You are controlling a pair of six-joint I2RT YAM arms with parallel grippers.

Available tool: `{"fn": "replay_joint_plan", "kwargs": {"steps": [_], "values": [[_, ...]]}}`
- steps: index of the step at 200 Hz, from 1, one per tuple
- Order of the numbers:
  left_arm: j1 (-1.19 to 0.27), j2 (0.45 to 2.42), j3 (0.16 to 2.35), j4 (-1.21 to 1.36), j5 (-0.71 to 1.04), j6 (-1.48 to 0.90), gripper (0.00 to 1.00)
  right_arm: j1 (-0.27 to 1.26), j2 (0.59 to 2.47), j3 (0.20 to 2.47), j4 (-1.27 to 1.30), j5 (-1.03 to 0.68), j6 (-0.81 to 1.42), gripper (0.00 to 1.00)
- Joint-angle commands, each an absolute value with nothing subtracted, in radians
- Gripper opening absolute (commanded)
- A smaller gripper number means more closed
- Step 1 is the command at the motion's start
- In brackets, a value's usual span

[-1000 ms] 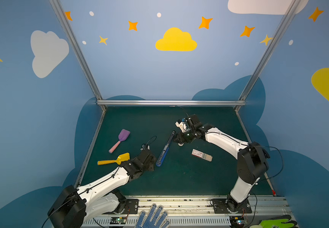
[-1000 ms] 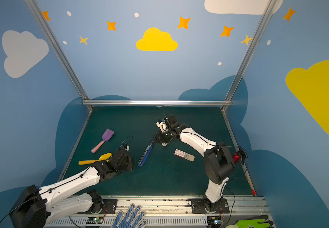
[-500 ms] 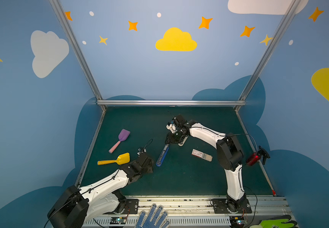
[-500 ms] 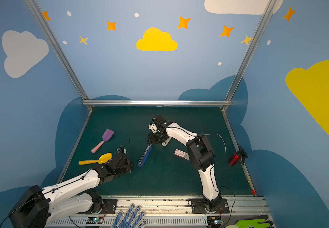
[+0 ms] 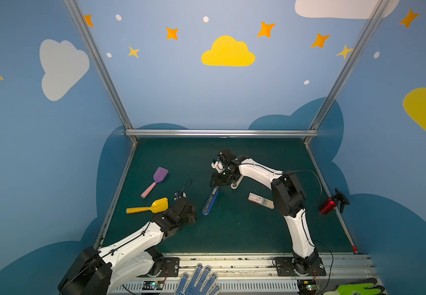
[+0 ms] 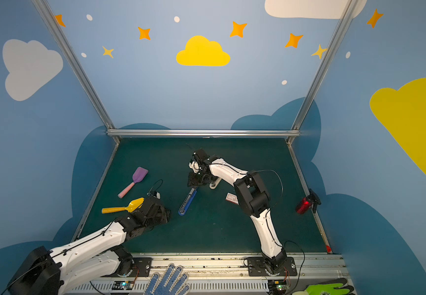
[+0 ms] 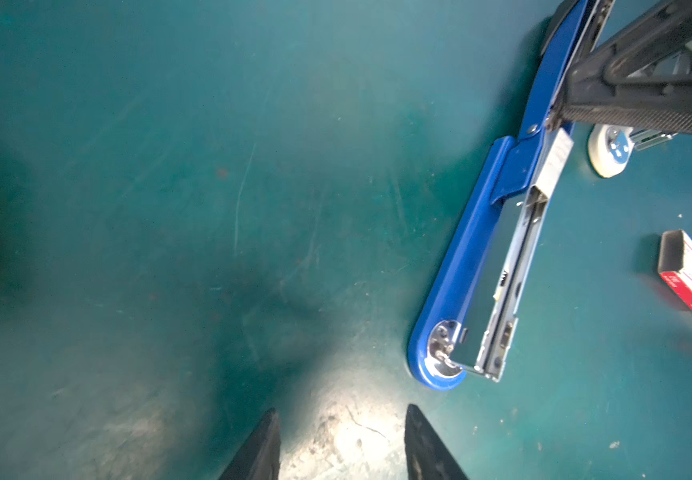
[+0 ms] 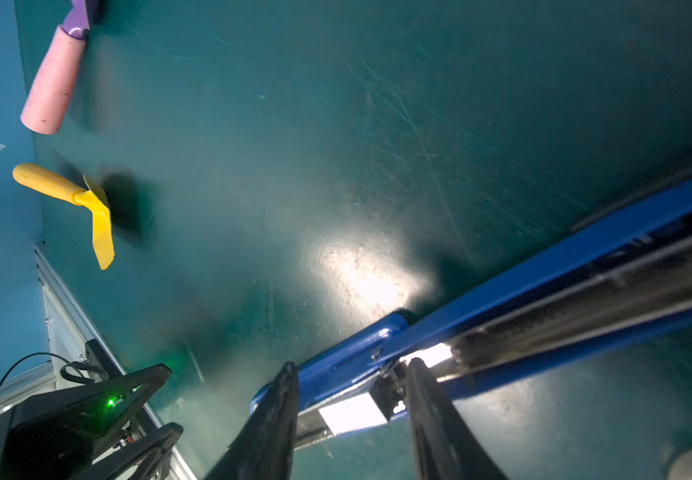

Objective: Load the staples into the stapler

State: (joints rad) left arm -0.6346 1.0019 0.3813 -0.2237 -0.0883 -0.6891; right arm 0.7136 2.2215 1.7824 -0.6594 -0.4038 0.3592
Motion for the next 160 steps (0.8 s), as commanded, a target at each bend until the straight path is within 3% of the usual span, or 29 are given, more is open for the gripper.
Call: {"fn": "replay_joint_plan", "kwargs": {"steps": [1, 160], "values": [[-0.628, 0.986, 0.369, -0.229, -0.083, -0.694, 0.49, 0.726, 2.237, 1.801, -0.689, -0.412, 0.360, 0.43], [-0.606, 0.971, 0.336, -0.204, -0.061, -0.708, 0.49, 0.762, 2.152, 1.697, -0.667, -0.397, 0.388, 0.41]]}}
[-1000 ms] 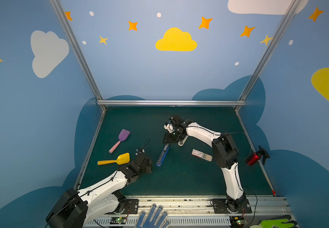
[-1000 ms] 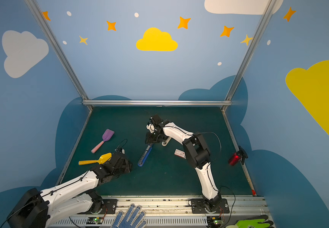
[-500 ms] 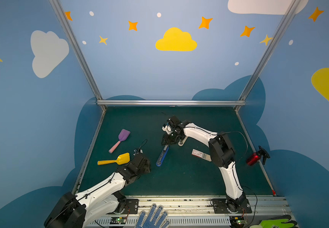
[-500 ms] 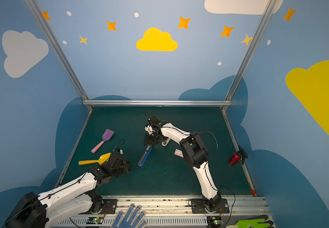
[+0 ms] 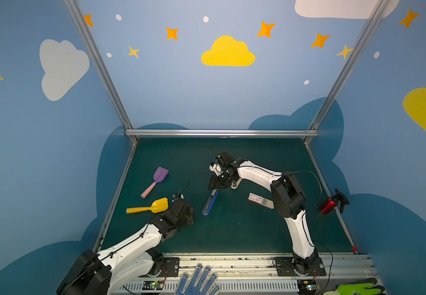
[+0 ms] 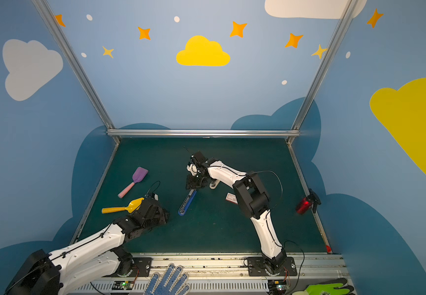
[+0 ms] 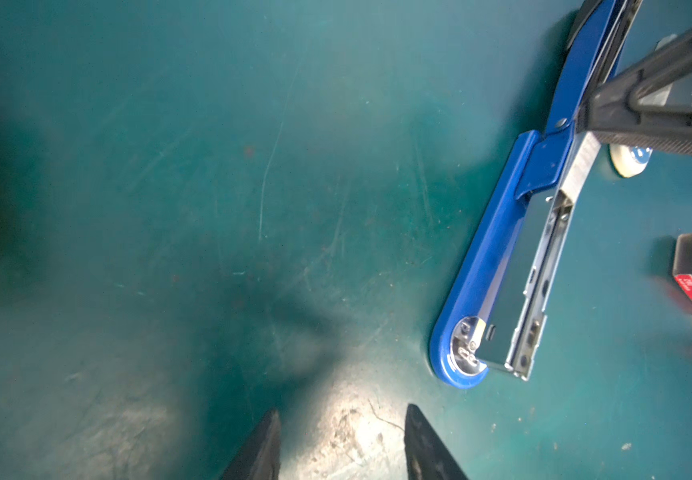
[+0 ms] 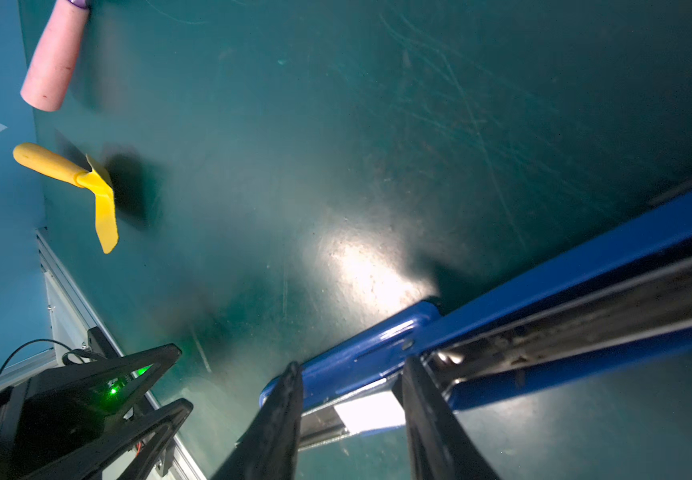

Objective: Load the staples into the stapler

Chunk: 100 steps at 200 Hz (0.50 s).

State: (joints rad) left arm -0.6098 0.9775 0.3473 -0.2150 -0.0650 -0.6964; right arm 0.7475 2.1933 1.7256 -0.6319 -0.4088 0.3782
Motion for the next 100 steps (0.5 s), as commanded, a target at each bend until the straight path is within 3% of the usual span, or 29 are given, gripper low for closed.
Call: {"fn": "replay_joint_plan", "kwargs": {"steps": [1, 100], "values": [[-0.605, 0.971, 0.337, -0.204, -0.061, -0.708, 0.49, 0.762, 2.152, 1.697, -0.668, -0.398, 0.388, 0.41], [-0.604, 0.968, 0.327, -0.198, -0.058, -0.710, 0.49, 0.796, 2.144, 1.665, -0.666, -0.405, 0.407, 0.40]]}}
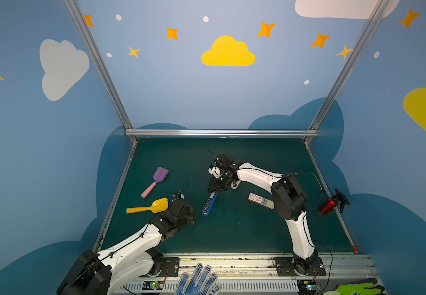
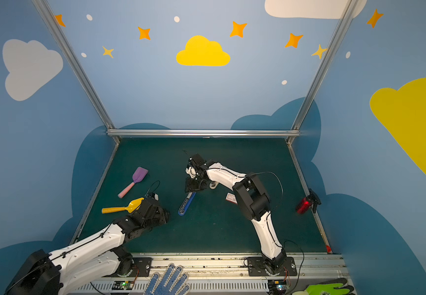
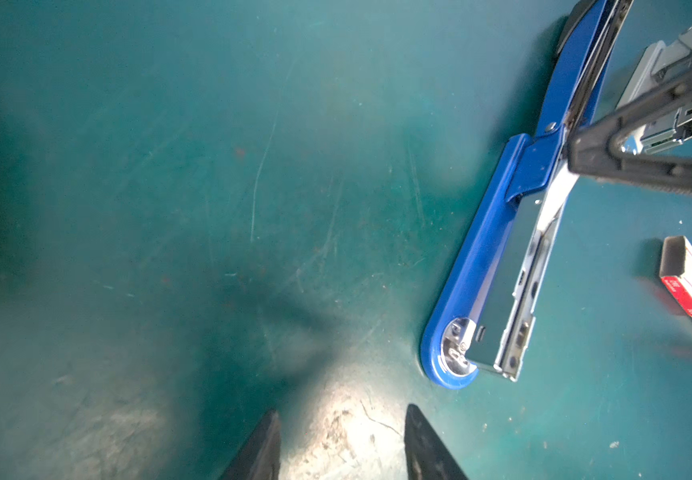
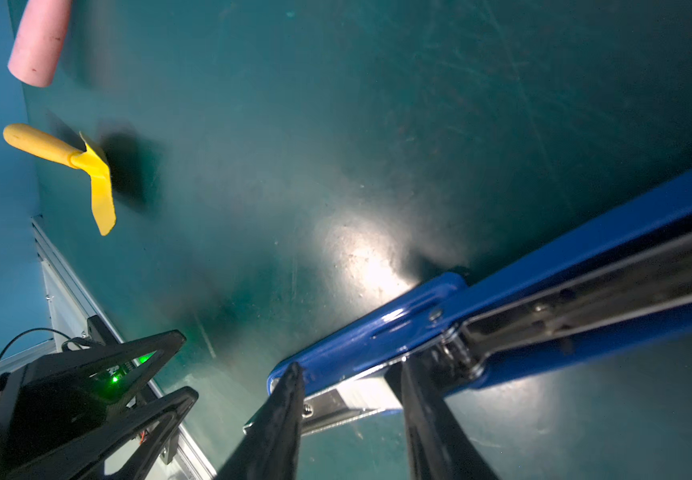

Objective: Load the staples into the stapler

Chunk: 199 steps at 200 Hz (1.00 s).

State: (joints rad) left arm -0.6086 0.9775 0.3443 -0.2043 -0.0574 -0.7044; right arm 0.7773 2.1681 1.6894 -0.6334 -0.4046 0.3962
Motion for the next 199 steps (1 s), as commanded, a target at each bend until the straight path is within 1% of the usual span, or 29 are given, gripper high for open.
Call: {"fn": "replay_joint_plan", "kwargs": {"steps": [1, 78, 107, 125, 154, 172, 186, 187, 188, 190, 191, 194, 199], "values": [[-0.605, 0.969, 0.327, -0.197, -0.059, -0.710, 0.49, 0.796, 2.144, 1.665, -0.666, -0.405, 0.406, 0.40], [-0.603, 0.964, 0.322, -0.182, -0.051, -0.714, 0.49, 0.831, 2.137, 1.640, -0.658, -0.430, 0.422, 0.40], [-0.603, 0.940, 0.324, -0.162, -0.040, -0.707, 0.50, 0.841, 2.120, 1.641, -0.656, -0.456, 0.416, 0.40], [-0.604, 0.908, 0.318, -0.125, -0.016, -0.699, 0.56, 0.839, 2.072, 1.624, -0.638, -0.464, 0.411, 0.40], [-0.606, 0.893, 0.325, -0.056, 0.061, -0.633, 0.60, 0.822, 1.935, 1.550, -0.590, -0.405, 0.408, 0.43], [-0.608, 0.928, 0.350, -0.051, 0.059, -0.604, 0.61, 0.801, 1.852, 1.502, -0.576, -0.363, 0.414, 0.49], [-0.610, 0.976, 0.393, -0.058, 0.055, -0.574, 0.61, 0.778, 1.788, 1.449, -0.552, -0.344, 0.429, 0.57], [-0.610, 0.980, 0.395, -0.059, 0.055, -0.571, 0.61, 0.776, 1.783, 1.443, -0.550, -0.344, 0.430, 0.59], [-0.610, 0.984, 0.399, -0.060, 0.055, -0.569, 0.61, 0.773, 1.778, 1.439, -0.547, -0.344, 0.431, 0.65], [-0.610, 0.992, 0.408, -0.062, 0.053, -0.565, 0.61, 0.770, 1.769, 1.430, -0.542, -0.344, 0.434, 0.80], [-0.611, 0.997, 0.413, -0.062, 0.053, -0.563, 0.61, 0.768, 1.764, 1.425, -0.539, -0.344, 0.435, 0.84], [-0.612, 1.009, 0.425, -0.065, 0.052, -0.555, 0.61, 0.761, 1.751, 1.413, -0.532, -0.344, 0.438, 0.87], [-0.614, 1.034, 0.448, -0.070, 0.048, -0.543, 0.61, 0.749, 1.731, 1.392, -0.522, -0.346, 0.445, 0.87]]}}
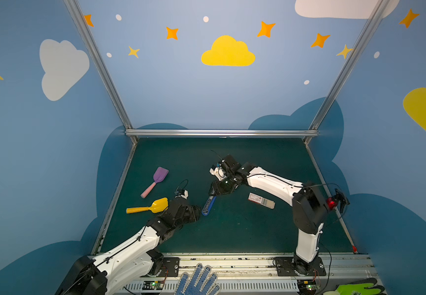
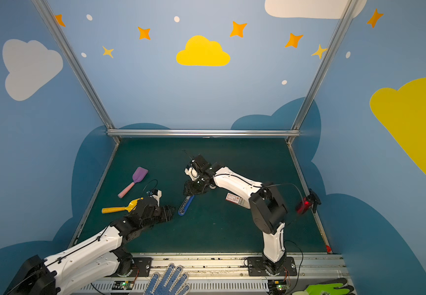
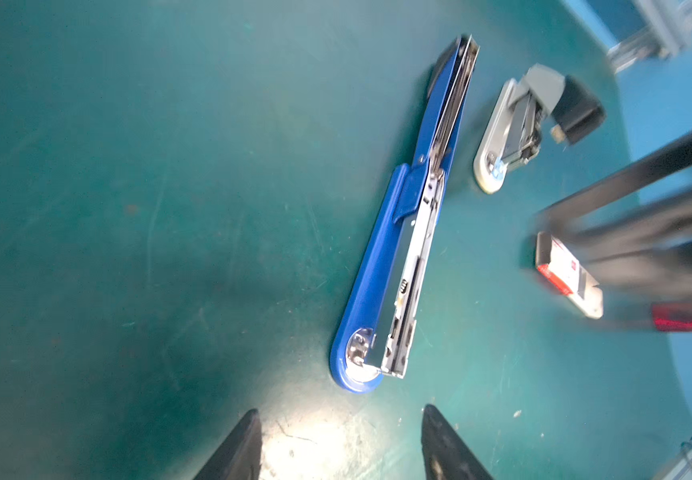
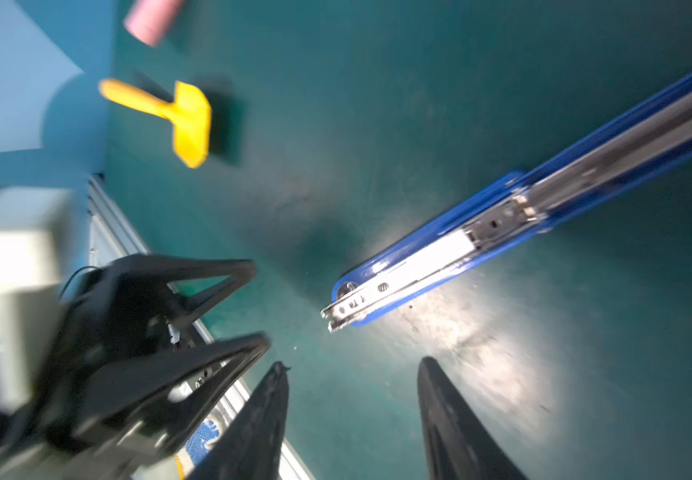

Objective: Load the staples into the stapler

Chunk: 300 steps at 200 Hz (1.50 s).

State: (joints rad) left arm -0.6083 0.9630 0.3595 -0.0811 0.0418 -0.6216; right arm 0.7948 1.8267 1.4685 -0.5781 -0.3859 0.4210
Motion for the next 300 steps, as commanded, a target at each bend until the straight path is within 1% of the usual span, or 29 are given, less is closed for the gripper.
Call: {"fn": "replay_joint_plan", "kwargs": {"steps": [1, 30, 51, 74, 109, 136, 149, 202, 215, 225, 233, 268, 300], "values": [[-0.614, 1.038, 0.452, -0.070, 0.048, -0.540, 0.61, 0.747, 1.728, 1.387, -0.520, -0.347, 0.446, 0.87], [-0.615, 1.203, 0.591, -0.080, 0.026, -0.466, 0.61, 0.680, 1.624, 1.269, -0.488, -0.350, 0.484, 0.87], [-0.616, 1.352, 0.706, -0.099, 0.052, -0.406, 0.61, 0.638, 1.543, 1.170, -0.442, -0.352, 0.513, 0.87], [-0.624, 1.503, 0.824, -0.158, 0.054, -0.360, 0.60, 0.599, 1.486, 1.110, -0.443, -0.369, 0.513, 0.87], [-0.657, 1.629, 0.913, -0.212, 0.020, -0.307, 0.59, 0.549, 1.432, 1.039, -0.439, -0.389, 0.511, 0.87], [-0.697, 1.701, 0.972, -0.275, -0.024, -0.262, 0.55, 0.524, 1.430, 1.014, -0.420, -0.423, 0.512, 0.87], [-0.705, 1.728, 0.992, -0.313, -0.047, -0.248, 0.50, 0.520, 1.437, 1.014, -0.416, -0.440, 0.514, 0.87], [-0.709, 1.717, 0.969, -0.382, -0.087, -0.213, 0.35, 0.518, 1.452, 1.003, -0.381, -0.465, 0.523, 0.87], [-0.709, 1.709, 0.957, -0.396, -0.090, -0.208, 0.27, 0.518, 1.457, 1.000, -0.375, -0.468, 0.525, 0.87], [-0.709, 1.702, 0.946, -0.406, -0.096, -0.207, 0.25, 0.518, 1.463, 1.000, -0.372, -0.471, 0.525, 0.87], [-0.708, 1.695, 0.939, -0.418, -0.102, -0.209, 0.22, 0.518, 1.468, 1.000, -0.368, -0.475, 0.525, 0.87], [-0.708, 1.631, 0.884, -0.468, -0.142, -0.239, 0.21, 0.519, 1.491, 1.002, -0.351, -0.494, 0.525, 0.87], [-0.707, 1.556, 0.815, -0.487, -0.167, -0.320, 0.21, 0.518, 1.512, 1.009, -0.335, -0.512, 0.526, 0.87]]}}
